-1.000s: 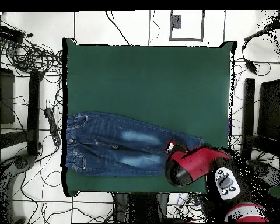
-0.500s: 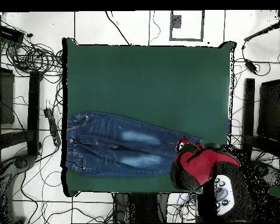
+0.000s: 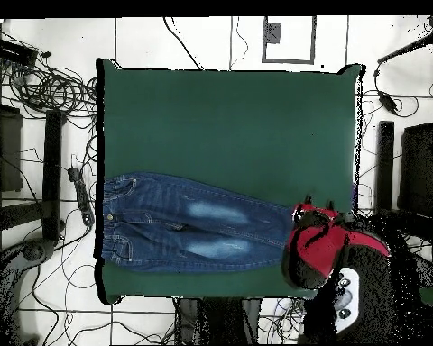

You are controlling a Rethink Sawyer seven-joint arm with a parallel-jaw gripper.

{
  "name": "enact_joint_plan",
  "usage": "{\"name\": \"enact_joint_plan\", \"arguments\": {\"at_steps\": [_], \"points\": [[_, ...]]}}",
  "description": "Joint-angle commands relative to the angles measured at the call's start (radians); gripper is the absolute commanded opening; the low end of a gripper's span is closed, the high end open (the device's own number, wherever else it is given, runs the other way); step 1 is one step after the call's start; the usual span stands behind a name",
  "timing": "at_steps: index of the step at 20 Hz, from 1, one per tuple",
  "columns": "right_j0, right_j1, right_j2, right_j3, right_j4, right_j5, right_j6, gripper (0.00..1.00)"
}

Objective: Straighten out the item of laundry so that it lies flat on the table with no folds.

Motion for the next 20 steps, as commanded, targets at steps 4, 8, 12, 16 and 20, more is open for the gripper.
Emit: {"name": "enact_joint_plan", "arguments": {"at_steps": [4, 8, 12, 16, 20], "points": [[-0.043, 0.098, 0.116, 0.065, 0.047, 0.031, -0.040, 1.00], [-0.055, 0.106, 0.126, 0.117, 0.094, 0.016, 0.010, 1.00], [-0.051, 0.125, 0.123, 0.141, 0.144, 0.022, 0.039, 1.00], [0.015, 0.156, 0.054, 0.145, 0.188, -0.006, 0.093, 1.00], [0.079, 0.189, -0.002, 0.145, 0.224, -0.042, 0.116, 1.00]]}}
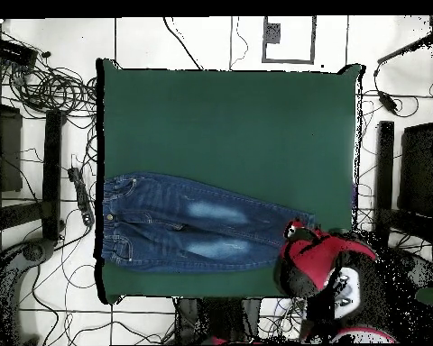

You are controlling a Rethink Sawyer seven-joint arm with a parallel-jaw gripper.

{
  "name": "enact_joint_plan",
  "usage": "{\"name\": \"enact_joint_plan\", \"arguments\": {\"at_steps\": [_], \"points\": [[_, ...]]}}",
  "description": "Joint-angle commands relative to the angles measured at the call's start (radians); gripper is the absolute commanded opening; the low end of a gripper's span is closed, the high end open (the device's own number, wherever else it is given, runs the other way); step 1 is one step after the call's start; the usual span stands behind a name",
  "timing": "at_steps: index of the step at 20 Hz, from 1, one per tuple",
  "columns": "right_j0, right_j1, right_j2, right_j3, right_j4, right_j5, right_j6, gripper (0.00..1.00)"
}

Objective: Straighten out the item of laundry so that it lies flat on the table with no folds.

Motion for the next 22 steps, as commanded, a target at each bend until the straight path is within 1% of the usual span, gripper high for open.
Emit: {"name": "enact_joint_plan", "arguments": {"at_steps": [1, 6, 8, 12, 15, 19, 22], "points": [[0.093, 0.095, 0.021, 0.084, 0.096, -0.047, 0.109, 1.00], [0.171, 0.118, -0.050, 0.095, 0.155, -0.092, 0.130, 1.00], [0.190, 0.130, -0.070, 0.092, 0.176, -0.109, 0.126, 1.00], [0.163, 0.138, -0.031, 0.090, 0.189, -0.091, 0.085, 1.00], [0.165, 0.155, -0.023, 0.086, 0.205, -0.100, 0.079, 1.00], [0.217, 0.223, -0.067, 0.064, 0.257, -0.153, 0.099, 1.00], [0.223, 0.316, -0.092, 0.018, 0.300, -0.229, 0.085, 1.00]]}}
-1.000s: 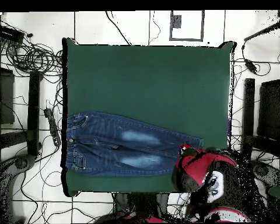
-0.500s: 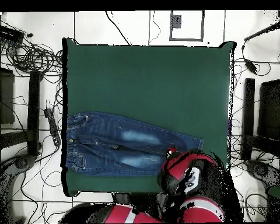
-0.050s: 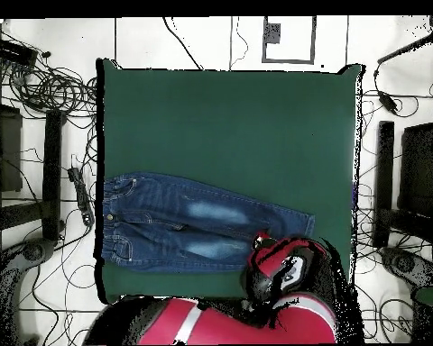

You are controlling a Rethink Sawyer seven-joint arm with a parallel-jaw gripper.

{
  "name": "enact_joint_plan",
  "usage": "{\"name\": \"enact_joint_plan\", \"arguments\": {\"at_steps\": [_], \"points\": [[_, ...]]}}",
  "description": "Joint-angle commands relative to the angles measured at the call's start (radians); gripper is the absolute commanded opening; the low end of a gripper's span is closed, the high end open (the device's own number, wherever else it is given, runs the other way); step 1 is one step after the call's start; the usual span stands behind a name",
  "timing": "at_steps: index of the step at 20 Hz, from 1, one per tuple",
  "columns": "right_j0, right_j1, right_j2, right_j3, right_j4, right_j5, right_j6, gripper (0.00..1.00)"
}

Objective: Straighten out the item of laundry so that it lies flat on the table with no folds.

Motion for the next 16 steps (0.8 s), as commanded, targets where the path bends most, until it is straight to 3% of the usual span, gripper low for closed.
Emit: {"name": "enact_joint_plan", "arguments": {"at_steps": [1, 6, 12, 16], "points": [[0.042, 0.174, 0.033, -0.036, 0.105, -0.136, 0.074, 1.00], [0.017, 0.300, 0.009, -0.109, 0.174, -0.263, 0.003, 1.00], [0.084, 0.365, -0.122, -0.131, 0.324, -0.436, -0.112, 1.00], [0.108, 0.382, -0.180, -0.154, 0.365, -0.499, -0.173, 1.00]]}}
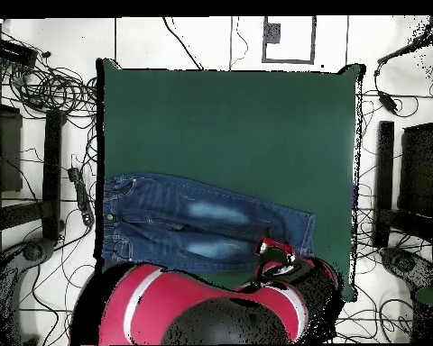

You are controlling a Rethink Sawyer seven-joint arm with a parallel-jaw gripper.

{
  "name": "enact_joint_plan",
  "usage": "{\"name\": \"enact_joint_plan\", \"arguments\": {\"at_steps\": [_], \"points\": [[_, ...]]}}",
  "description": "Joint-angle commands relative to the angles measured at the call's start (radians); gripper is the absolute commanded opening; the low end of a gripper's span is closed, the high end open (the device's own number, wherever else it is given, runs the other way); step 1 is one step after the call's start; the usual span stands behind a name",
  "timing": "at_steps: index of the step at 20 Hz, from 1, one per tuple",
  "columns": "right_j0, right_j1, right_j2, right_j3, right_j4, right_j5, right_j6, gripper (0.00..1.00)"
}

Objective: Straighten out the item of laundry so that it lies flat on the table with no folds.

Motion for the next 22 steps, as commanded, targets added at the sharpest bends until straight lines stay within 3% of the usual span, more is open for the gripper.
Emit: {"name": "enact_joint_plan", "arguments": {"at_steps": [1, 8, 13, 18, 22], "points": [[0.031, 0.173, 0.063, -0.161, 0.173, -0.031, -0.178, 1.00], [0.040, 0.194, 0.030, -0.197, 0.168, -0.061, -0.170, 1.00], [0.054, 0.164, 0.057, -0.196, 0.077, 0.058, -0.082, 1.00], [0.029, 0.039, 0.177, -0.190, -0.161, 0.346, -0.038, 1.00], [-0.035, -0.092, 0.295, -0.130, -0.260, 0.499, -0.071, 1.00]]}}
